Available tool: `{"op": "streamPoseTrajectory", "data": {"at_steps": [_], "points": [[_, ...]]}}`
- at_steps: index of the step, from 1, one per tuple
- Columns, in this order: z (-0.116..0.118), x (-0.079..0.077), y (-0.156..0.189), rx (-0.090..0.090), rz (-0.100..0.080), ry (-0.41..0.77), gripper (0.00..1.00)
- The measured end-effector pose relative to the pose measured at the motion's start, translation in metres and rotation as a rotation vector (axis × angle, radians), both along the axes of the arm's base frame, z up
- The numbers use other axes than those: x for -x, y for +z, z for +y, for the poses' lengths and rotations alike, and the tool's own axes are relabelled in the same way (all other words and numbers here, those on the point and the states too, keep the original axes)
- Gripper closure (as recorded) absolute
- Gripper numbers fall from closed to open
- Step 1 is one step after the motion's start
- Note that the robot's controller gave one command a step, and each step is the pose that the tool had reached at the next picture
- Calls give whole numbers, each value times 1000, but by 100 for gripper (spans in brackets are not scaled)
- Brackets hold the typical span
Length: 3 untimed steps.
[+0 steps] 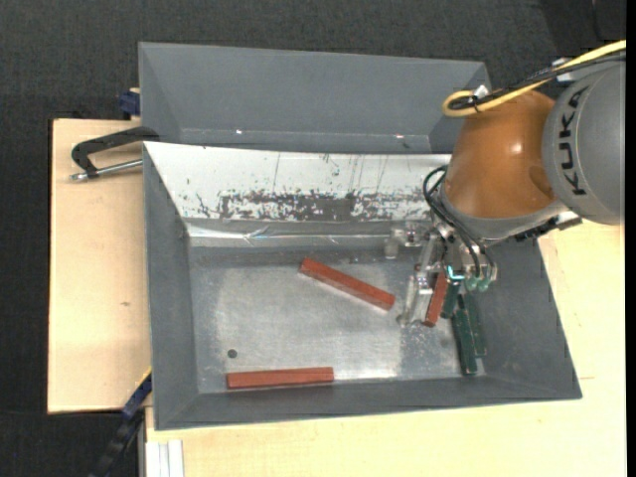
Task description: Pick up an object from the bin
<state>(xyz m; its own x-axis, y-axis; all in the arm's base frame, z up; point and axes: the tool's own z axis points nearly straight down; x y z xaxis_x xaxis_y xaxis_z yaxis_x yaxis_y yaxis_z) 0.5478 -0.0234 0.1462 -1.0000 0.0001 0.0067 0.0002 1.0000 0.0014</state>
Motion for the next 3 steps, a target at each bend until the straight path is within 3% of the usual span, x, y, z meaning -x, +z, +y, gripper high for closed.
{"op": "streamPoseTrajectory", "data": {"at_steps": [1, 2, 3], "points": [[0, -1, 4, 0, -7, 1, 0], [11, -20, -75, 0, -7, -72, 100], [11, -20, -75, 0, -7, -72, 100]]}}
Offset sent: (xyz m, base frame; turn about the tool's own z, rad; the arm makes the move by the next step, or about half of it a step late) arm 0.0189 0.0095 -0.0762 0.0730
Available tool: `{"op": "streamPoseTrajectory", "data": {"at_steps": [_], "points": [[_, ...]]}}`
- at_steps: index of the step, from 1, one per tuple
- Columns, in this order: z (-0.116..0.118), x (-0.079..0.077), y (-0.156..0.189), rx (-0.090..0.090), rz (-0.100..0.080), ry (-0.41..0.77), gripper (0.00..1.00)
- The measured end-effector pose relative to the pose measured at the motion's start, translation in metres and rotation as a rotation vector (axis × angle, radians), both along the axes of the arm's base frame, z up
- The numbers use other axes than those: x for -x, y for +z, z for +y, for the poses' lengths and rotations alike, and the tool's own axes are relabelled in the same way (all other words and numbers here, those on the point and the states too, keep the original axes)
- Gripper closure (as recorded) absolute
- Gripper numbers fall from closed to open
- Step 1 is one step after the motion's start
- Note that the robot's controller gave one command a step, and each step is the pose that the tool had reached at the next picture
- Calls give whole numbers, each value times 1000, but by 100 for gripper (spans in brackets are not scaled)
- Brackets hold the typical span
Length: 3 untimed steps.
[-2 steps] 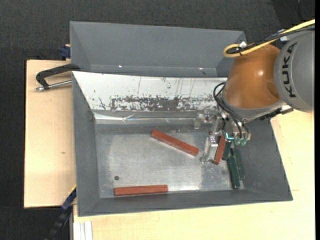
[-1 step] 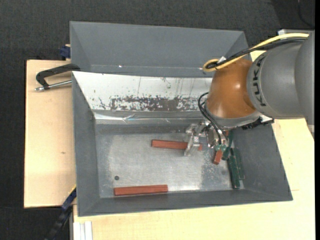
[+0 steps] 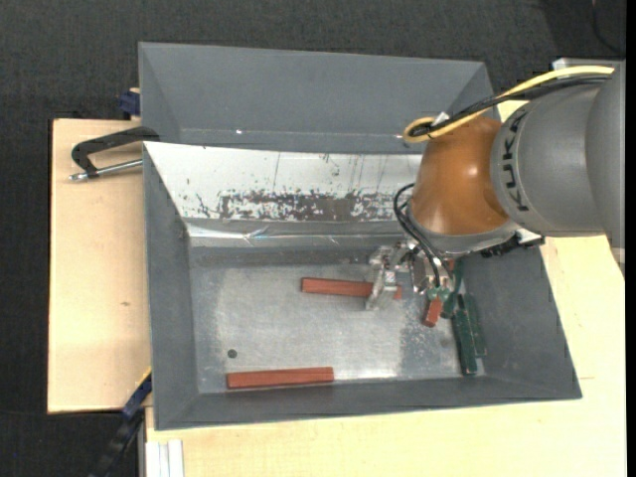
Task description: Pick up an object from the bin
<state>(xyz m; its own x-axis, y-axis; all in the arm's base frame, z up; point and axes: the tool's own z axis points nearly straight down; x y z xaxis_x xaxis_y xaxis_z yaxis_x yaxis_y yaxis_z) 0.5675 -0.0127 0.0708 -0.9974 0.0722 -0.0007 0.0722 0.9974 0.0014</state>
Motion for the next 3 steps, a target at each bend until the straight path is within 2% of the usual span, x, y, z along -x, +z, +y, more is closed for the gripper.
{"op": "streamPoseTrajectory", "data": {"at_steps": [1, 2, 3], "points": [[3, -11, 33, 0, 1, -15, 100], [-6, -13, 99, 0, -1, -20, 100], [-10, -18, 130, 2, -9, 176, 100]]}}
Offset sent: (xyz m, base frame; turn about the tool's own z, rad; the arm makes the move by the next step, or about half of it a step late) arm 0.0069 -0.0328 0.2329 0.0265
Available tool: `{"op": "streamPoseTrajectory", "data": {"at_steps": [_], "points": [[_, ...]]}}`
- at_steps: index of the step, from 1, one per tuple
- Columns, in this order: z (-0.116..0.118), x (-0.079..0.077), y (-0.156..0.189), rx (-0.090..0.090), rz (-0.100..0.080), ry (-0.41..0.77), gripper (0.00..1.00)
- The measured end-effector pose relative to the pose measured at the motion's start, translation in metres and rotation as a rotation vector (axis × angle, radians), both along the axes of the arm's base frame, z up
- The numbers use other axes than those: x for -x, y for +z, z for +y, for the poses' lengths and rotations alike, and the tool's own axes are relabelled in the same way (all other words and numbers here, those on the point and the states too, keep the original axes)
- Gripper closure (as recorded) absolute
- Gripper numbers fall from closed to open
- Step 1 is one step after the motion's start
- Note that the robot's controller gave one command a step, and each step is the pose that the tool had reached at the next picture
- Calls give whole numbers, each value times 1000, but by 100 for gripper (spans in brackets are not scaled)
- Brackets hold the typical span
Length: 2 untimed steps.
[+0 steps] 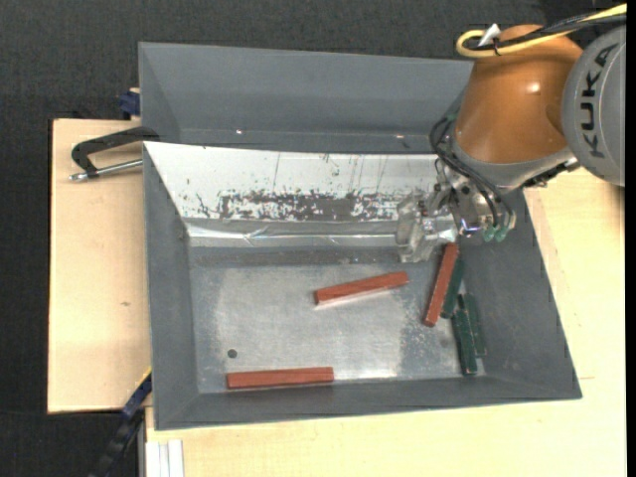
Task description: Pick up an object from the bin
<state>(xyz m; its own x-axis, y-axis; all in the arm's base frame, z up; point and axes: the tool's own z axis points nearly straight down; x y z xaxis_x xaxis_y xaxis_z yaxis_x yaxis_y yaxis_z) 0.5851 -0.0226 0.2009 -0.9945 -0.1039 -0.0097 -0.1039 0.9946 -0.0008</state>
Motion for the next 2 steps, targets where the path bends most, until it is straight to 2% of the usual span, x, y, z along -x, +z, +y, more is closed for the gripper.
{"op": "streamPoseTrajectory", "data": {"at_steps": [1, 2], "points": [[-15, 3, 57, 0, 6, 154, 100], [24, 33, -36, 0, 9, 251, 0]]}}
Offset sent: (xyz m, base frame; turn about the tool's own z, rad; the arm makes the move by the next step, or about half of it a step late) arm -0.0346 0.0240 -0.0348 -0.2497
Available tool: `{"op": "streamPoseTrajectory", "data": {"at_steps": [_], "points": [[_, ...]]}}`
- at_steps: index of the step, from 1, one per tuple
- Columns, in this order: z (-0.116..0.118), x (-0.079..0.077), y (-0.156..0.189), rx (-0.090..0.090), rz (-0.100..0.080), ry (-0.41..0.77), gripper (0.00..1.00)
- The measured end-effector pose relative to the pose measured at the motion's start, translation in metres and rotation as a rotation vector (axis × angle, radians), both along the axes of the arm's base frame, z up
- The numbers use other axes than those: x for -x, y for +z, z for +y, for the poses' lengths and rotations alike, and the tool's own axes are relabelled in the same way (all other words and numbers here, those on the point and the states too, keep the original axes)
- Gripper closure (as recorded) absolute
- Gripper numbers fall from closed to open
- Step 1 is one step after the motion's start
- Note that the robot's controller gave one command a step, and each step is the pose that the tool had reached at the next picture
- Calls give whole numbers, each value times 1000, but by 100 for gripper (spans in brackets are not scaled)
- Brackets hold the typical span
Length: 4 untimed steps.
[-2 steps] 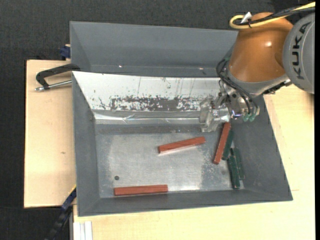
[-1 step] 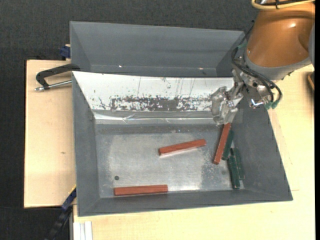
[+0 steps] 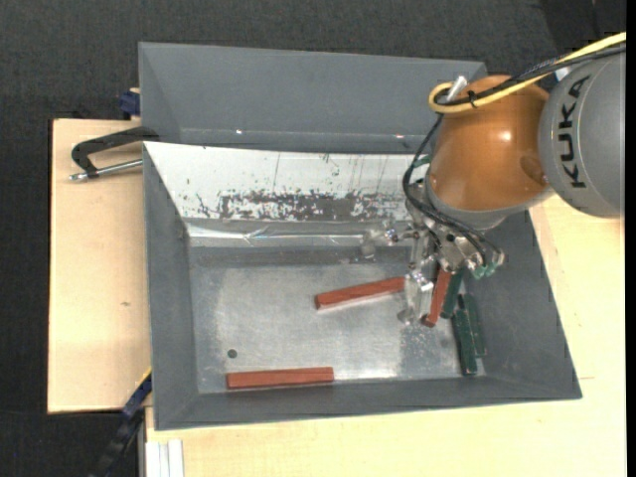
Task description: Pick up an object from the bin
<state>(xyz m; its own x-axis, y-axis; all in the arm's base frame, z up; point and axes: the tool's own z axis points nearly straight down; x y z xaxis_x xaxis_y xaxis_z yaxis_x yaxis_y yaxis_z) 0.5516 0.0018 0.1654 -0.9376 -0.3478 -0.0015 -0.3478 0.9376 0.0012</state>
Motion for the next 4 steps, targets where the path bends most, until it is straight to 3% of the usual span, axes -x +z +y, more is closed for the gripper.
{"op": "streamPoseTrajectory", "data": {"at_steps": [1, 2, 3, 4], "points": [[1, 0, 1, 0, -2, -1, 0], [1, 0, -19, 0, -9, -72, 0], [21, -46, -89, 0, -7, 109, 100], [21, -46, -89, 0, -6, 109, 0]]}}
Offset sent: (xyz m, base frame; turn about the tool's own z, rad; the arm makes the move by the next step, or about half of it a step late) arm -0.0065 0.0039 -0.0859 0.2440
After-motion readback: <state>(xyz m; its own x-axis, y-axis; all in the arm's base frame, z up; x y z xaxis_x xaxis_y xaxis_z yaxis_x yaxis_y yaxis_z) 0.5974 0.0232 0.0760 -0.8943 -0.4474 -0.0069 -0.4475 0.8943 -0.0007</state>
